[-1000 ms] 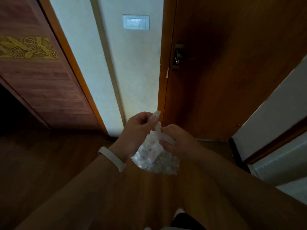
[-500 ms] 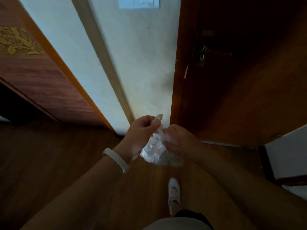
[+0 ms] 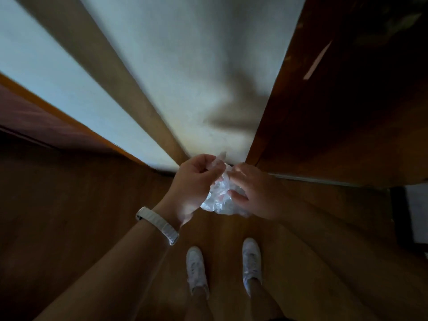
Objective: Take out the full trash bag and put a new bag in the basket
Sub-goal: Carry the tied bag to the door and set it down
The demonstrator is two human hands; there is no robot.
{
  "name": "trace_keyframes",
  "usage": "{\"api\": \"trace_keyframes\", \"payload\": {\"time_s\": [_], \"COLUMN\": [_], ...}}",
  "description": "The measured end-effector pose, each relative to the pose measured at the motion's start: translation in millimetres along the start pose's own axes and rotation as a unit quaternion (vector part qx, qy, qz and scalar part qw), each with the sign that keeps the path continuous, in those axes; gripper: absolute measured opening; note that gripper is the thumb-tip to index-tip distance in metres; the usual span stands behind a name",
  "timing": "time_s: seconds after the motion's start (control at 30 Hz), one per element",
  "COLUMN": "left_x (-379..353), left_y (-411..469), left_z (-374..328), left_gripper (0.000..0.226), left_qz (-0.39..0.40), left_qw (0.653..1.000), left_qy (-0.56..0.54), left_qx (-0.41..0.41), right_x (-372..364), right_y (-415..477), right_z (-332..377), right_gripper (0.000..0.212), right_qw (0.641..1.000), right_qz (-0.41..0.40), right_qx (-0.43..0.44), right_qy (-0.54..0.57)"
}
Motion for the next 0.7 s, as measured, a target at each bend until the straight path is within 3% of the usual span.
{"api": "trace_keyframes", "payload": {"time_s": [0.53,0.7], "left_x": [49,60], "left_y": [291,356], "left_z": [232,275], "left_gripper": [0.017,0.011], "left_qz": [0.09,0.041], "left_qw": [0.989,0.989], "left_qy": [0.085,0.126], "left_qx": [0.08,0.071], "right_x": [-299,-347], "right_y": [74,86], "right_z": [-196,-235], "right_gripper": [0.05,0.053], "right_qw": [0.989,0.985], "right_qz": [0.123,0.154], "right_qx": [-0.077,-0.084], "right_qy": [-0.036,-0.012]}}
Point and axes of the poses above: each hand's wrist, its own y-axis towards the middle knuckle, its own x-axis out of the back of the hand, z = x × y, the point moved 1 cm from there along y, towards the middle knuckle, and after that the axes turned 11 degrees about x, right-handed, at the moved point
